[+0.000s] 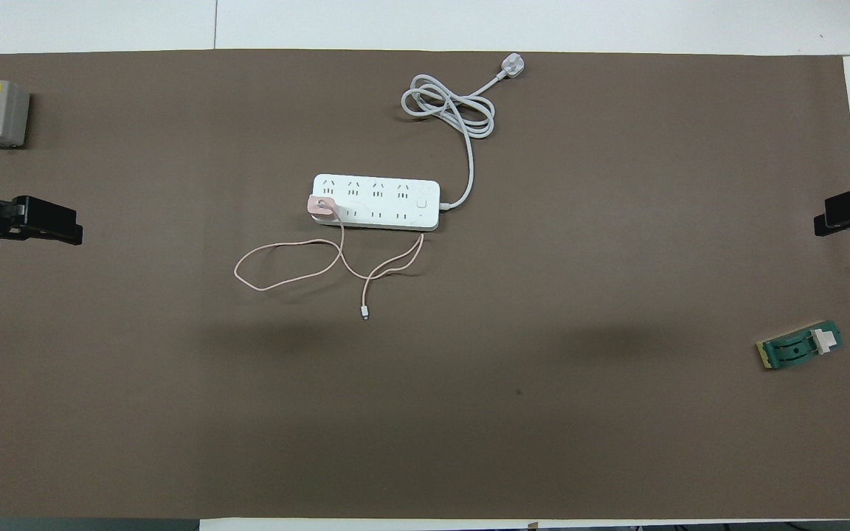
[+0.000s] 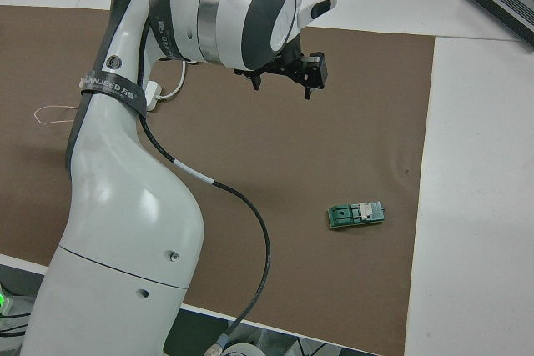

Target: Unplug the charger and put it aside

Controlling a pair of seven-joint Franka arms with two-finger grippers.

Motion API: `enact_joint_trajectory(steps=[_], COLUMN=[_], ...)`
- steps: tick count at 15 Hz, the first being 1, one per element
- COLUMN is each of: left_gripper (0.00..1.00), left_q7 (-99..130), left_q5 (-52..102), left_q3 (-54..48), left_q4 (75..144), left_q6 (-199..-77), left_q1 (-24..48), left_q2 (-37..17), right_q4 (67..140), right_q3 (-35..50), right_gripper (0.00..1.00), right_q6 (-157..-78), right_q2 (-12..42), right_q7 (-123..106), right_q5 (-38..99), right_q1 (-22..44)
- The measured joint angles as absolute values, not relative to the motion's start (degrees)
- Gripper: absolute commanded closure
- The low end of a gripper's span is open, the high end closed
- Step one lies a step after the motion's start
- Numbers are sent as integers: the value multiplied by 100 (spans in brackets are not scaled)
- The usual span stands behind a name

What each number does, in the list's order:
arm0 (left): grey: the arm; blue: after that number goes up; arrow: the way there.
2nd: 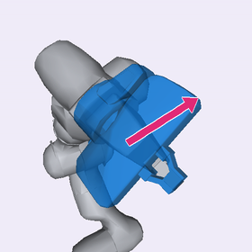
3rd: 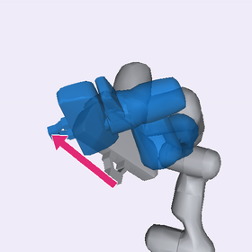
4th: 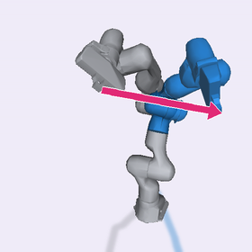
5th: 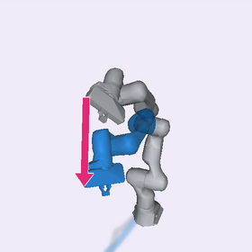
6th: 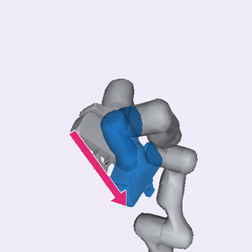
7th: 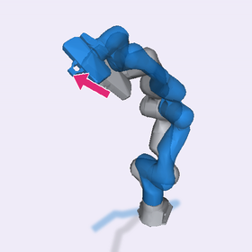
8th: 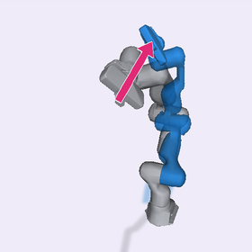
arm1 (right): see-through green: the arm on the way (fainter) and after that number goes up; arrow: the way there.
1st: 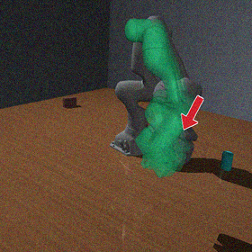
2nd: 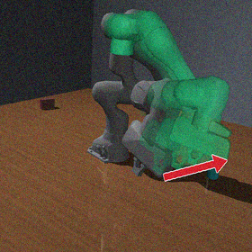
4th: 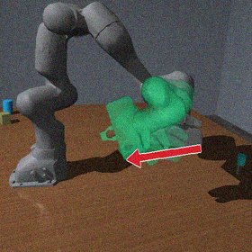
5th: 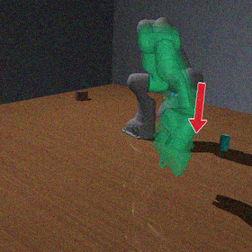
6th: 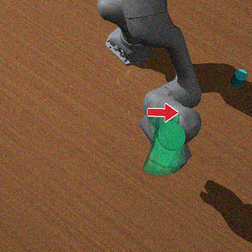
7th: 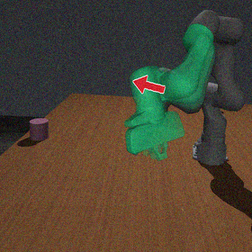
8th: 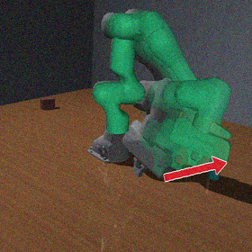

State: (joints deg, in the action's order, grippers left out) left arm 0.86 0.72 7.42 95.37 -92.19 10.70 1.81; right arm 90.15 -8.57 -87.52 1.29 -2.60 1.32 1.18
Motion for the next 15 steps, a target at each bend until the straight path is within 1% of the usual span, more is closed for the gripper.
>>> enact_joint_trajectory(steps=[6, 12, 15], left_gripper=[0, 0, 0], left_q7=[323, 2884, 4382], left_q5=[72, 72, 72], left_q3=[739, 595, 591], left_q4=[9538, 9582, 9582], left_q6=[-9269, -9933, -10286], left_q1=[1072, 1335, 1638], left_q2=[181, 113, -191], right_q4=[9015, 9012, 9059], right_q3=[-850, -645, -653], right_gripper=[0, 0, 0], right_q6=[-8753, -8810, -8801], right_q2=[129, 129, 130], right_q7=[-260, -214, 828], right_q5=[132, 154, 576], right_q1=[119, 165, 153])
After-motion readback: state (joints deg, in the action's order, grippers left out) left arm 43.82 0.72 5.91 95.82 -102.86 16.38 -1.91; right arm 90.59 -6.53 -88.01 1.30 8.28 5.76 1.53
